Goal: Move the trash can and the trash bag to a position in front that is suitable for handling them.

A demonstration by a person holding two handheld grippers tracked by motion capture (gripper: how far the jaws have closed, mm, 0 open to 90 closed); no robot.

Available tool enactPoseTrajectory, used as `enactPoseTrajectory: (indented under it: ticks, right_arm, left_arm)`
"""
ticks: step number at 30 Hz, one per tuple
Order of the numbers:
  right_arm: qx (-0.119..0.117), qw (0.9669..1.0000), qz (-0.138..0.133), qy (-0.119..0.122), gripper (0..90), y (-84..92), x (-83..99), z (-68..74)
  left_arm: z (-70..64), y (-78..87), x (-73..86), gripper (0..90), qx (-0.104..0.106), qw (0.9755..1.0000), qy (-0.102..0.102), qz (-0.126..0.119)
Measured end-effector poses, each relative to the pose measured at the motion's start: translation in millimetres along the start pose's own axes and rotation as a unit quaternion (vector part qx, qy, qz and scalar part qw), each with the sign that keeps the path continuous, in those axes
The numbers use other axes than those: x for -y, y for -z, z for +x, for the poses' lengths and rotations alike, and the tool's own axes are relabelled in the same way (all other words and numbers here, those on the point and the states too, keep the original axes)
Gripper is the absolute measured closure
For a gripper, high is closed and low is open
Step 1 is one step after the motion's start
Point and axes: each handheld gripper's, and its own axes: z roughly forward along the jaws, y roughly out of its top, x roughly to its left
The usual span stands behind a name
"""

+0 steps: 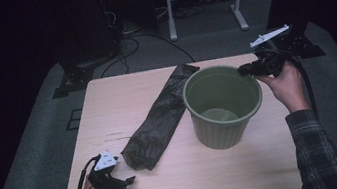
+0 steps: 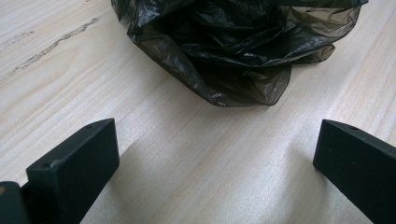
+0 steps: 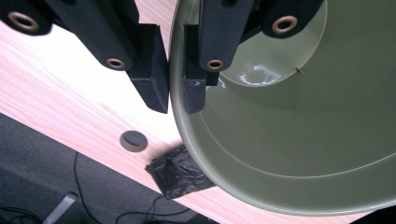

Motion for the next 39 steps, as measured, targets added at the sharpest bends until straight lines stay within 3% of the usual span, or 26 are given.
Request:
enactPoseTrajectory:
  ticks: [16,39]
  right_arm:
    - [-0.025,0.9991,-0.001,0.035,80.8,-10.3,-6.9,36.3]
    - [-0.057,0.9949,0.005,0.083,80.9,-28.6,-22.9,83.8]
  left_arm:
    - [-0.4,-1.2,-1.1,0.0,0.001,1.0,0.0,-0.001]
    - [-0.5,-1.8,-1.7,0.0,0.002,1.0,-0.001,0.0]
